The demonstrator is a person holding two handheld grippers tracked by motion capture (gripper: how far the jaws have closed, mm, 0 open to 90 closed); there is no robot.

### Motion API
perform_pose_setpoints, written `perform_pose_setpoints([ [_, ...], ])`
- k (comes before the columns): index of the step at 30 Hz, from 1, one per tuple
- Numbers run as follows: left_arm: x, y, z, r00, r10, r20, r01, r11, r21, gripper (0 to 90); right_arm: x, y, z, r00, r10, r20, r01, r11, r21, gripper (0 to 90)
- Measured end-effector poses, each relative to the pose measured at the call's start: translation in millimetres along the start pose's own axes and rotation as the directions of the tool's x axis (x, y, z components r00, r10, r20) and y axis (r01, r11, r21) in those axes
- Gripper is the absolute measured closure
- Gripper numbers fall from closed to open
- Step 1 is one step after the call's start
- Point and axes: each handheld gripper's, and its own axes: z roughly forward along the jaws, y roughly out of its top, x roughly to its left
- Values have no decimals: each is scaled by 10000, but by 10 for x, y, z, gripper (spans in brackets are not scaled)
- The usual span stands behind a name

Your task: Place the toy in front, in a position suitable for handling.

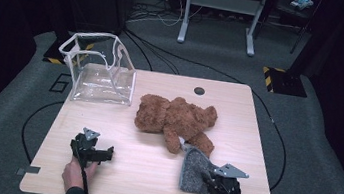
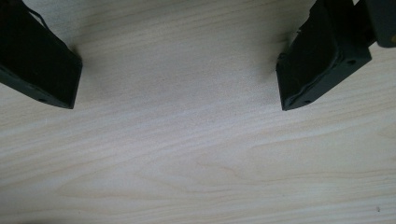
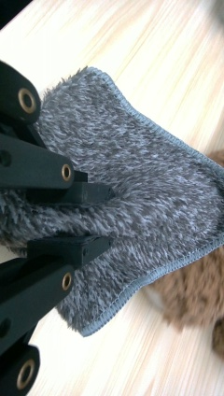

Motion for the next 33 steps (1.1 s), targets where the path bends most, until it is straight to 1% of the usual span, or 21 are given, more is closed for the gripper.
perform_pose_setpoints([
  [2, 0, 0, 0, 10000, -3, 0, 3, 10000, -1, 0, -41, -28, -34, 9999, 91, 146, -92, 10000, 29, 781],
  [5, 0, 0, 0, 10000, -1, 1, 1, 10000, 1, 0, -139, -61, -101, 9989, 224, 419, -222, 9997, -75, 783],
  [6, 0, 0, 0, 10000, -4, 2, 4, 10000, -2, 0, -158, -67, -119, 9982, 361, 482, -357, 9993, -101, 783],
  [8, 1, 0, 0, 10000, 2, 3, -2, 10000, 4, 0, -237, -86, -157, 9966, 371, 742, -361, 9992, -144, 784],
  [10, 0, 0, 0, 10000, 0, 2, 0, 10000, 1, 0, -299, -105, -179, 9947, 522, 890, -509, 9986, -168, 784],
  [12, 0, 0, 0, 10000, -5, 4, 5, 10000, -2, 0, -358, -121, -200, 9905, 655, 1213, -639, 9978, -166, 784],
  [13, 1, 0, 0, 10000, -5, 3, 5, 10000, -3, 0, -384, -125, -206, 9896, 625, 1293, -603, 9980, -205, 784],
  [14, 2, 3, 2, 10000, 9, -6, -9, 10000, 1, 0, -405, -128, -216, 9878, 730, 1373, -713, 9973, -172, 784],
  [15, 2, 3, 3, 10000, 12, -6, -12, 10000, 5, 0, -432, -132, -221, 9866, 727, 1459, -706, 9973, -195, 784],
  [16, 2, 3, 3, 10000, 16, -8, -16, 10000, 4, 0, -466, -137, -228, 9843, 784, 1583, -758, 9969, -223, 784],
  [17, 2, 3, 3, 10000, 12, -8, -12, 10000, 4, 0, -477, -140, -238, 9811, 982, 1666, -958, 9952, -223, 784],
  [18, 2, 3, 3, 10000, 14, -8, -14, 10000, 0, 0, -520, -144, -246, 9796, 959, 1766, -922, 9953, -289, 784],
  [21, 2, 3, 3, 10000, 12, -9, -12, 10000, 3, 0, -589, -141, -264, 9724, 1205, 1999, -1162, 9927, -330, 784],
  [22, 2, 3, 3, 10000, 16, -10, -16, 10000, 3, 0, -615, -134, -263, 9712, 1092, 2117, -1047, 9940, -322, 784],
  [24, 2, 3, 3, 10000, 12, -11, -12, 10000, 2, 0, -653, -115, -267, 9683, 1110, 2239, -1059, 9938, -348, 784],
  [28, 2, 3, 3, 10000, 14, -12, -14, 10000, -1, 0, -738, -63, -264, 9617, 1216, 2458, -1156, 9925, -388, 783],
  [29, 1, 3, 3, 10000, 12, -11, -12, 10000, 0, 0, -761, -48, -259, 9586, 1267, 2549, -1211, 9919, -376, 783],
  [30, 2, 3, 3, 10000, 16, -11, -16, 10000, 1, 0, -784, -36, -251, 9582, 1240, 2577, -1177, 9923, -396, 783],
  [32, 1, 3, 3, 10000, 14, -11, -14, 10000, 0, 0, -824, -11, -241, 9544, 1281, 2697, -1230, 9918, -360, 783],
  [33, 1, 3, 3, 10000, 16, -10, -16, 10000, 4, 0, -837, -2, -239, 9543, 1291, 2696, -1237, 9916, -372, 783],
])
